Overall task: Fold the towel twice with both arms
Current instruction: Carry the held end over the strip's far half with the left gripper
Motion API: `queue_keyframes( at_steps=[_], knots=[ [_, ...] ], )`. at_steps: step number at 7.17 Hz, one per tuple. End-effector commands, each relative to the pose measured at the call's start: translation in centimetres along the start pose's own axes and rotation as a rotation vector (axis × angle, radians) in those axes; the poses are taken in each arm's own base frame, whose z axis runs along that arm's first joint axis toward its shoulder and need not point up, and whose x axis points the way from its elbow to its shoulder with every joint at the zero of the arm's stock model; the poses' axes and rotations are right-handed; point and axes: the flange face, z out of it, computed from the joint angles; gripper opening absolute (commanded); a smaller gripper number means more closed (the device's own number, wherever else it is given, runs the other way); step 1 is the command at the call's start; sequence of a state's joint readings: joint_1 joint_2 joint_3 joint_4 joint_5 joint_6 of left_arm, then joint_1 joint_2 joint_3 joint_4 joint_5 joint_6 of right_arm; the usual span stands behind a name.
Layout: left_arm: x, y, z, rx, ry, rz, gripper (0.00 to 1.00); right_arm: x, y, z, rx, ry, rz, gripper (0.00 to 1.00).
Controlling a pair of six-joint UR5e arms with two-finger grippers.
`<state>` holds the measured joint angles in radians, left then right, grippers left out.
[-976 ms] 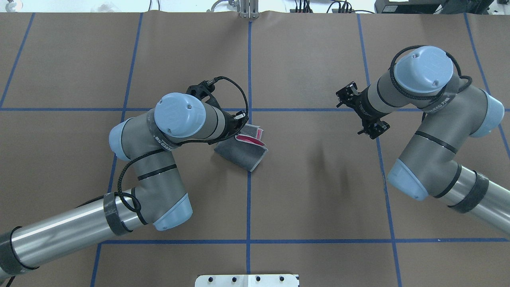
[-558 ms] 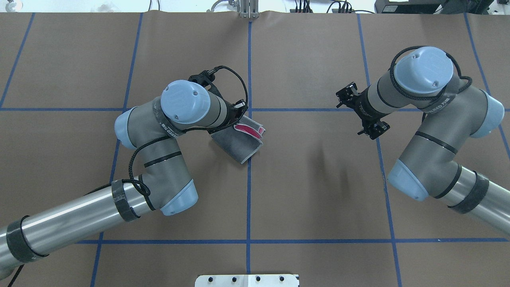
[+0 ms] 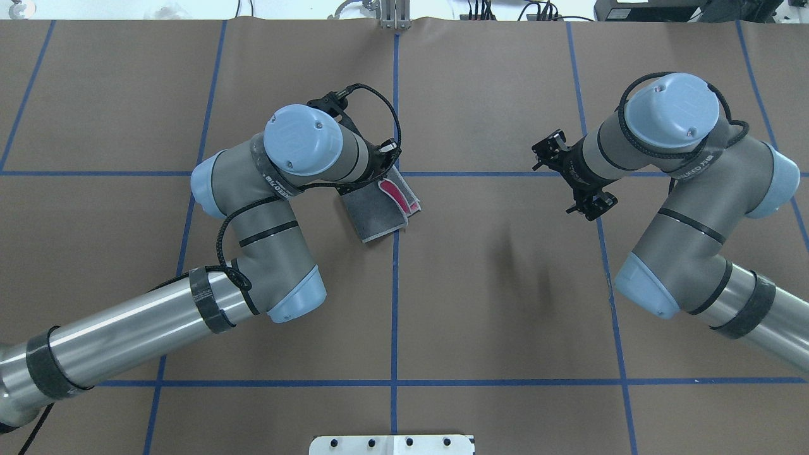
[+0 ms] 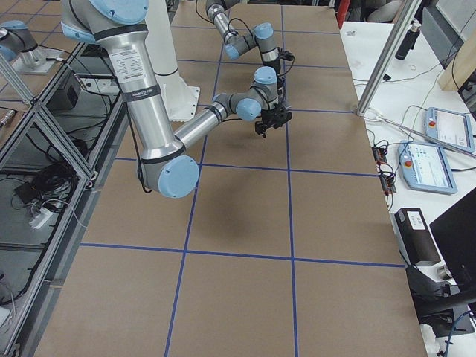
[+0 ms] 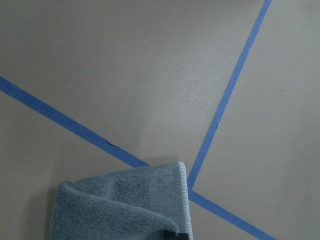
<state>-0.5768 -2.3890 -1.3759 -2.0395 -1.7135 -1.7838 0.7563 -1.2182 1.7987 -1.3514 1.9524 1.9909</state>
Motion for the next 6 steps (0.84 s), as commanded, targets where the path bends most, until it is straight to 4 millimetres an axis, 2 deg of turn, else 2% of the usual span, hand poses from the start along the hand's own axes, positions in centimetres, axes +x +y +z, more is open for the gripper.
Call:
queue_keyframes(
  at_steps=[1, 2, 4, 6],
  knots=[
    [1.8, -0.1, 1.7, 0.001, 0.008, 0.0, 0.0, 0.0, 0.0, 0.0, 0.002, 0.001, 0.001, 1.0],
    [1.8, -1.0, 1.7, 0.011, 0.007, -0.006, 0.0, 0.0, -0.1, 0.1, 0.002, 0.001, 0.001, 1.0],
    [2.5, -1.3, 1.4, 0.015, 0.015, -0.008, 0.0, 0.1, 0.0, 0.2, 0.002, 0.004, 0.001, 1.0],
    [5.4, -0.9, 2.2, 0.018, 0.009, -0.013, 0.0, 0.7, -0.7, 0.3, -0.001, 0.017, -0.036, 1.0]
  ],
)
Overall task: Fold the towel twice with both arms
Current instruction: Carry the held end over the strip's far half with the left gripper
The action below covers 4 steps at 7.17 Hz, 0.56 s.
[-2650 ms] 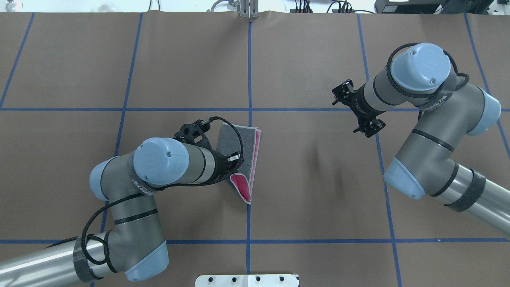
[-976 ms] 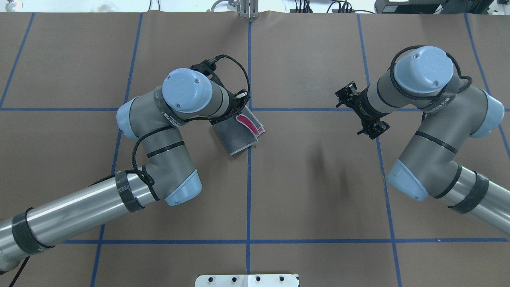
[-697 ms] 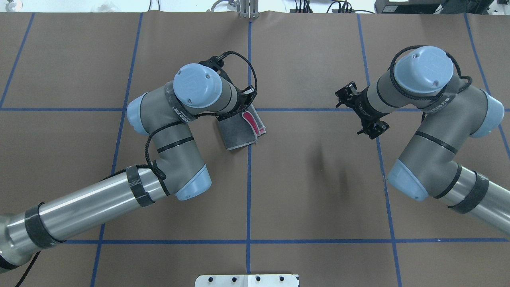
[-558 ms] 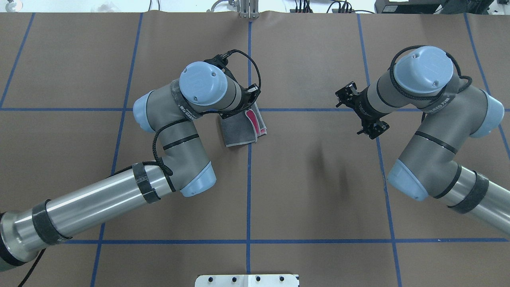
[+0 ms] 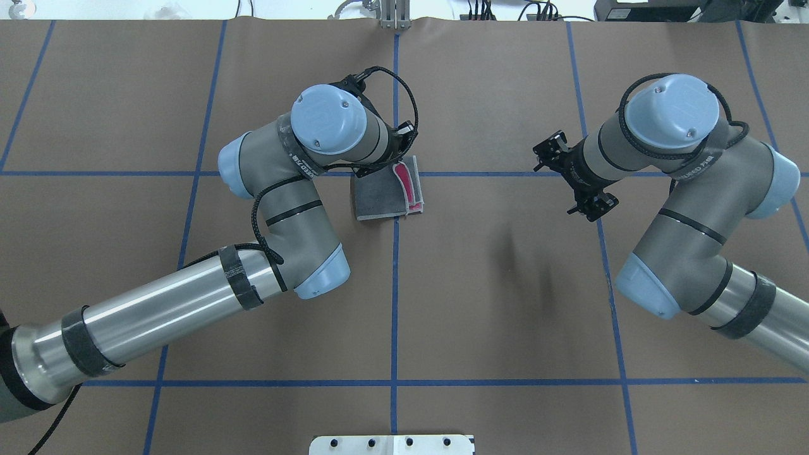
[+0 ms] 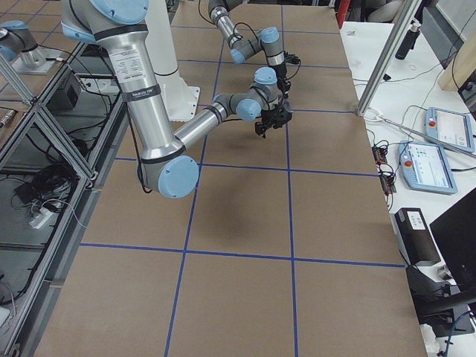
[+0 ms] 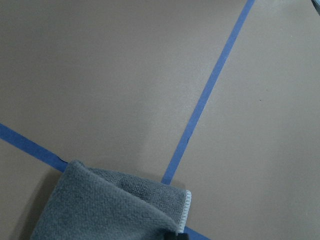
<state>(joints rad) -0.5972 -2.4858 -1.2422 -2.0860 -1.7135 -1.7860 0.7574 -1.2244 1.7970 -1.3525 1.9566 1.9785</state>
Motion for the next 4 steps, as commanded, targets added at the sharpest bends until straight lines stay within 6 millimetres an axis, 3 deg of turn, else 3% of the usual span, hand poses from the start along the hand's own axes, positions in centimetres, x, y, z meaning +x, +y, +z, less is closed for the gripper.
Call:
queue_keyframes(
  at_steps=[1, 4],
  knots=[
    [2.0, 0.3, 1.1, 0.003, -0.017, -0.003, 0.0, 0.6, -0.7, 0.2, 0.002, 0.012, -0.027, 1.0],
    [3.5, 1.1, 1.5, -0.003, -0.015, -0.011, 0.0, 0.7, -0.9, 0.2, 0.004, 0.012, -0.027, 1.0]
  ],
)
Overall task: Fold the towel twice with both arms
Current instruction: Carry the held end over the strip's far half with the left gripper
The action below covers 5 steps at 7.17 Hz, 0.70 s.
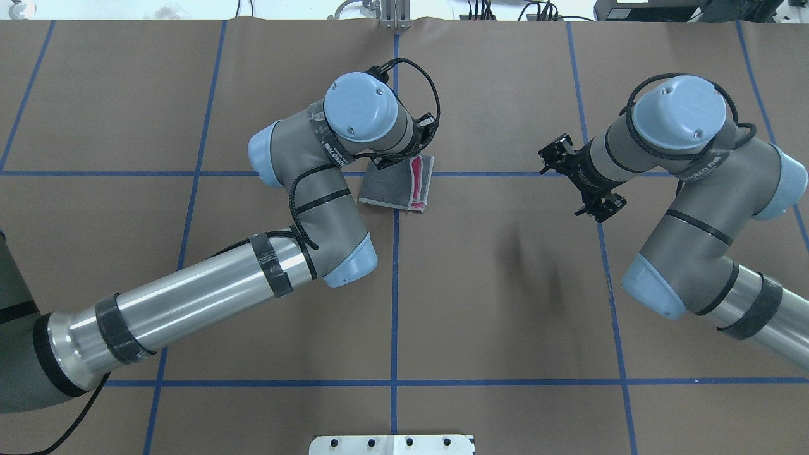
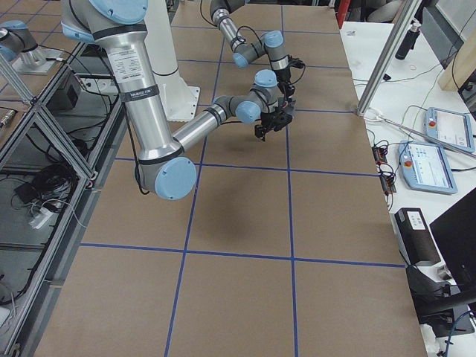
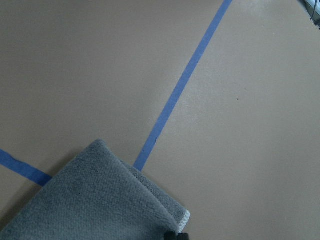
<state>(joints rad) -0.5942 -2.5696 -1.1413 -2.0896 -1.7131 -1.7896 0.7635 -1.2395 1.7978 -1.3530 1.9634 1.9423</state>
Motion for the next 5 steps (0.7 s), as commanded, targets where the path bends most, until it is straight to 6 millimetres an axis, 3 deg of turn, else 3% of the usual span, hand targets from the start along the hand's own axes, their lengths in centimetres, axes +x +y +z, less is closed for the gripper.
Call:
queue_keyframes(
  at_steps=[1, 2, 3, 4, 5],
  knots=[
    [1.3, 0.5, 1.3, 0.0, -0.022, -0.012, 0.0, 0.5, -0.4, 0.2, 0.005, 0.008, 0.002, 1.0],
    [2.0, 0.8, 1.5, -0.003, -0.007, -0.007, 0.0, 0.6, -0.5, 0.3, 0.005, 0.01, 0.001, 1.0],
    [3.2, 1.2, 2.3, -0.003, -0.011, -0.008, 0.24, 0.6, -0.5, 0.3, 0.006, 0.011, 0.003, 1.0],
    [3.7, 1.0, 2.6, -0.005, 0.007, -0.007, 0.78, 0.9, -0.7, 0.5, 0.007, 0.015, 0.003, 1.0],
    [3.6, 0.5, 2.9, -0.008, 0.044, -0.004, 1.0, 1.1, -0.8, 0.5, 0.009, 0.016, 0.007, 1.0]
  ],
)
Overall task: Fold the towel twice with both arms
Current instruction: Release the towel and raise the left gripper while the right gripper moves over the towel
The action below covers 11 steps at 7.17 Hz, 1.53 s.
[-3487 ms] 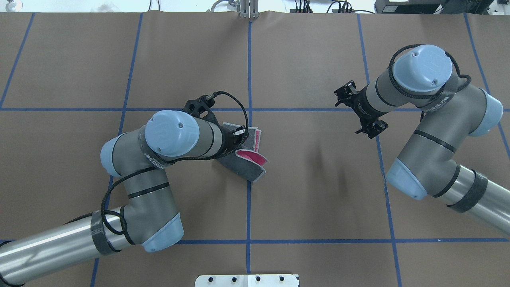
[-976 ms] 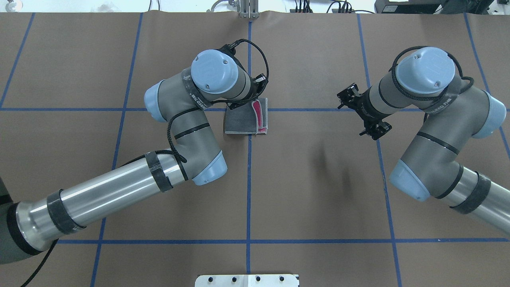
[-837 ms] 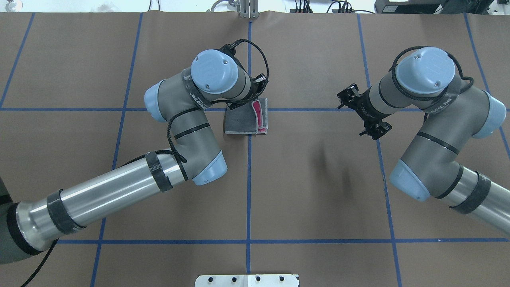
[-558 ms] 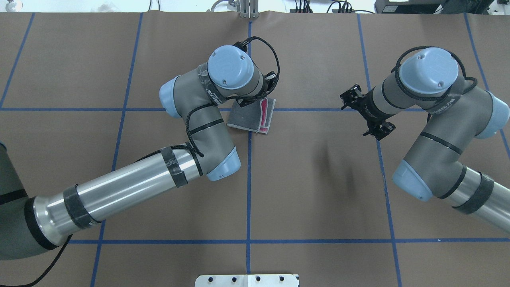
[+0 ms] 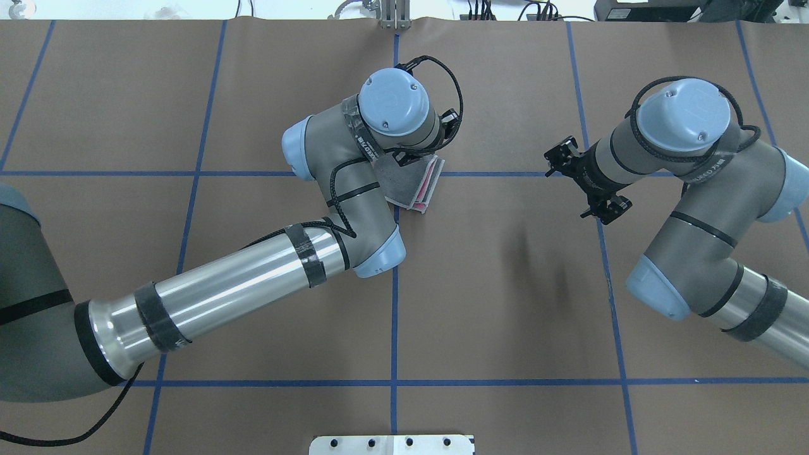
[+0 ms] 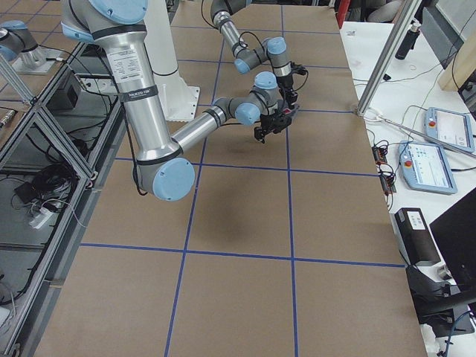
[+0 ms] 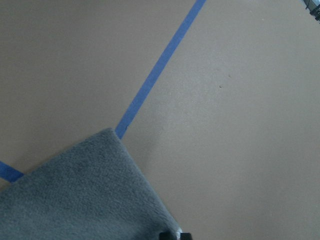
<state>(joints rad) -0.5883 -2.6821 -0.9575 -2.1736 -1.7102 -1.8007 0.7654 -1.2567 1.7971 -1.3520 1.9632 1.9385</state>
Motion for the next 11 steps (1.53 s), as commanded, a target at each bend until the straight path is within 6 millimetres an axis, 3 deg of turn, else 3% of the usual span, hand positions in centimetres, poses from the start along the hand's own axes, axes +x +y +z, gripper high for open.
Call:
queue_keyframes(
  at_steps=[1, 3, 4, 6, 7, 9, 10, 11],
  knots=[
    [0.6, -0.9, -0.1, -0.001, 0.048, -0.002, 1.0, 0.2, -0.1, -0.1, 0.002, -0.002, 0.006, 1.0],
    [1.1, -1.3, -2.4, -0.015, 0.089, 0.0, 1.0, -0.6, 0.7, -0.5, -0.002, -0.018, 0.004, 1.0],
    [-0.6, -1.8, -3.0, -0.067, 0.082, 0.002, 1.0, -1.5, 1.5, -1.0, -0.012, -0.034, 0.03, 1.0],
    [-7.9, -4.6, -5.8, -0.12, 0.089, -0.003, 1.0, -5.6, 6.6, -1.3, -0.06, -0.099, 0.102, 1.0],
    [-11.0, -6.2, -7.5, -0.153, 0.086, -0.008, 1.0, -7.0, 9.6, 0.1, -0.062, -0.141, 0.123, 1.0],
    [-15.9, -7.9, -10.0, -0.167, 0.086, -0.007, 1.0, -9.0, 16.1, 2.7, -0.049, -0.202, 0.192, 1.0],
    [-17.9, -8.6, -11.6, -0.175, 0.09, -0.008, 1.0, -10.6, 18.2, 3.8, -0.011, -0.231, 0.227, 1.0],
    [-18.3, -9.3, -12.3, -0.184, 0.091, -0.013, 1.0, -11.3, 19.4, 4.8, 0.0, -0.229, 0.246, 1.0]
  ],
)
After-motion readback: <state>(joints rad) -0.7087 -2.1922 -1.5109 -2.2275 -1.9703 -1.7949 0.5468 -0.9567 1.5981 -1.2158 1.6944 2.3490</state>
